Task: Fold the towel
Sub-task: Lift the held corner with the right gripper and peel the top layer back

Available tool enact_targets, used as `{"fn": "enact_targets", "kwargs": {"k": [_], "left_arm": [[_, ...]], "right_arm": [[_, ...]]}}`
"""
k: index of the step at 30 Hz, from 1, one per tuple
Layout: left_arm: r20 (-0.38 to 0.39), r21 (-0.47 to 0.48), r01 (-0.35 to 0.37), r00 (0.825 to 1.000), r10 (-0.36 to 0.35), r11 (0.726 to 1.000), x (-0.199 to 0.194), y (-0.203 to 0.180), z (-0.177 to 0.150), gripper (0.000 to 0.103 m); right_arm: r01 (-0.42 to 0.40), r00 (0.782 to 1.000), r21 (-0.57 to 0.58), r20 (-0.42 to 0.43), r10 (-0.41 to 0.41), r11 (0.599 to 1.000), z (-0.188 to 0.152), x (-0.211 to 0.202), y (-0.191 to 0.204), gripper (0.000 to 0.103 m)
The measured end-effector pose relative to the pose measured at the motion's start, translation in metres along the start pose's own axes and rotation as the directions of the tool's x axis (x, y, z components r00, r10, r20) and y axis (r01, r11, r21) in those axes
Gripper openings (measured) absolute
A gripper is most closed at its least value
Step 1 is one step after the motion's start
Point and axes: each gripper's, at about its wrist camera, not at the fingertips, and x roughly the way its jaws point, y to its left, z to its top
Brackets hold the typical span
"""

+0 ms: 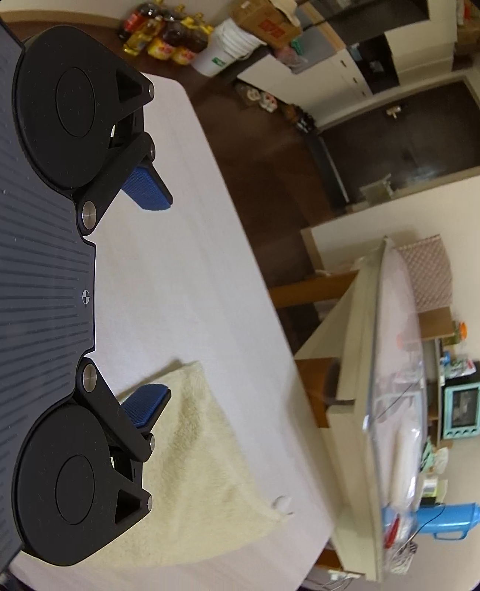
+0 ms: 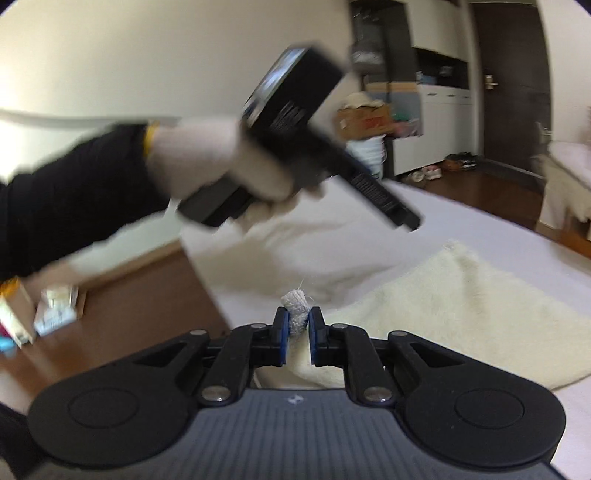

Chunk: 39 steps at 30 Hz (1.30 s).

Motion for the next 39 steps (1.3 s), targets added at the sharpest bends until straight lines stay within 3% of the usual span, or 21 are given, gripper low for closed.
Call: {"fn": "enact_targets", "kwargs": {"k": [3,6,9,11,16,22,30,39], "left_arm": [[-0.008,0.014,0.028,1.000,-0.027,1.000,0.001,0.000,-0.010,0.102],[0.001,0.034,0.055,0.998,-0.055,0.998,0.003,0.001,-0.016,0.102],[-0.003,0.063,0.102,0.995,-0.102,0.993,0.009,0.002,-0.017,0.102],[-0.004,0.074,0.136,0.991,-0.136,0.988,0.012,0.003,-0.017,0.102],[-0.012,0.126,0.190,0.982,-0.190,0.974,0.015,0.004,-0.019,0.102],[-0.013,0.157,0.203,0.979,-0.204,0.966,0.012,0.005,-0.026,0.102],[-0.062,0.127,0.229,0.973,-0.222,0.965,0.019,0.017,-0.029,0.102],[-0.051,0.116,0.244,0.969,-0.240,0.963,0.021,0.020,-0.023,0.102]], "right_arm": [[0.016,1.000,-0.018,-0.006,-0.016,1.000,0.002,-0.001,0.000,0.027],[0.045,0.999,-0.030,0.011,-0.045,0.999,0.007,-0.010,-0.005,0.027],[0.129,0.991,-0.056,0.033,-0.127,0.990,0.019,-0.022,-0.025,0.037],[0.186,0.983,-0.063,0.027,-0.184,0.981,0.027,-0.023,-0.043,0.038],[0.221,0.975,-0.057,0.016,-0.220,0.974,0.042,-0.018,-0.065,0.038],[0.283,0.956,-0.108,-0.051,-0.290,0.953,0.060,0.018,-0.096,0.038],[0.259,0.947,-0.160,-0.149,-0.283,0.953,0.076,0.075,-0.124,0.039],[0.256,0.934,-0.184,-0.207,-0.292,0.949,0.083,0.110,-0.139,0.039]]}}
